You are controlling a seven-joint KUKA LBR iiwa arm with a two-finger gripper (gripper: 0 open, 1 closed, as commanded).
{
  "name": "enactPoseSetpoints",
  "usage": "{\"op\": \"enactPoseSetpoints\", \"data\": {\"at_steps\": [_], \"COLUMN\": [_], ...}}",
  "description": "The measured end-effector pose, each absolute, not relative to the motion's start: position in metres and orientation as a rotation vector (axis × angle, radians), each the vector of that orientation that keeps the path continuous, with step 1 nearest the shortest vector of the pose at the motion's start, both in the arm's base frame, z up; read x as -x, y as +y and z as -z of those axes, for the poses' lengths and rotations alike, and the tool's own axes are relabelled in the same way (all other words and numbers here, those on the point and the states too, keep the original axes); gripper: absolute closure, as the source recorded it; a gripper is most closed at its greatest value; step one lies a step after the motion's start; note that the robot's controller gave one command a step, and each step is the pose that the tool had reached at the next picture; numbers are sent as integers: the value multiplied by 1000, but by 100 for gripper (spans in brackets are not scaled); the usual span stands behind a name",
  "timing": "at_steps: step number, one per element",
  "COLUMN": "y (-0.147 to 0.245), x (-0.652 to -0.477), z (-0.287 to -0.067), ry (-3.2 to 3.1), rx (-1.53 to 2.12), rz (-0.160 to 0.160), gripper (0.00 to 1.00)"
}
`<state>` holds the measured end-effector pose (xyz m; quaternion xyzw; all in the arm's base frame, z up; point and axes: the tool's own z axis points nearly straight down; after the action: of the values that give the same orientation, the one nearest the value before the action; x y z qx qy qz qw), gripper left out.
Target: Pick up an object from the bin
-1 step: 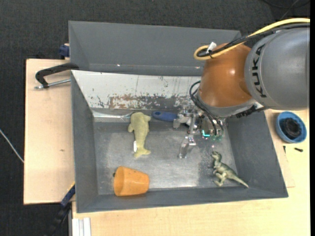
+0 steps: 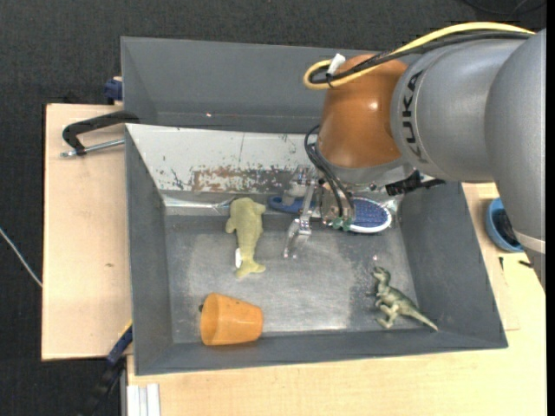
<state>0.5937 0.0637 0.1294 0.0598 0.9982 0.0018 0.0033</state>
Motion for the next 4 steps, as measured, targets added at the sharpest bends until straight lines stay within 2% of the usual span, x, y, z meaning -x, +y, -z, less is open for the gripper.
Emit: {"op": "enactPoseSetpoints", "data": {"at_steps": [1,2,3,4], "y": [50,98,109,122], "x": [-601,-601,-594,-524], "z": [-91,-146,-72,-77], "ry": [3130,3093,3075,3047], "rx": [-182,-494,-609,-753], "rz": [-10,-8,-8,-6], "gripper": [0,0,0,0]}}
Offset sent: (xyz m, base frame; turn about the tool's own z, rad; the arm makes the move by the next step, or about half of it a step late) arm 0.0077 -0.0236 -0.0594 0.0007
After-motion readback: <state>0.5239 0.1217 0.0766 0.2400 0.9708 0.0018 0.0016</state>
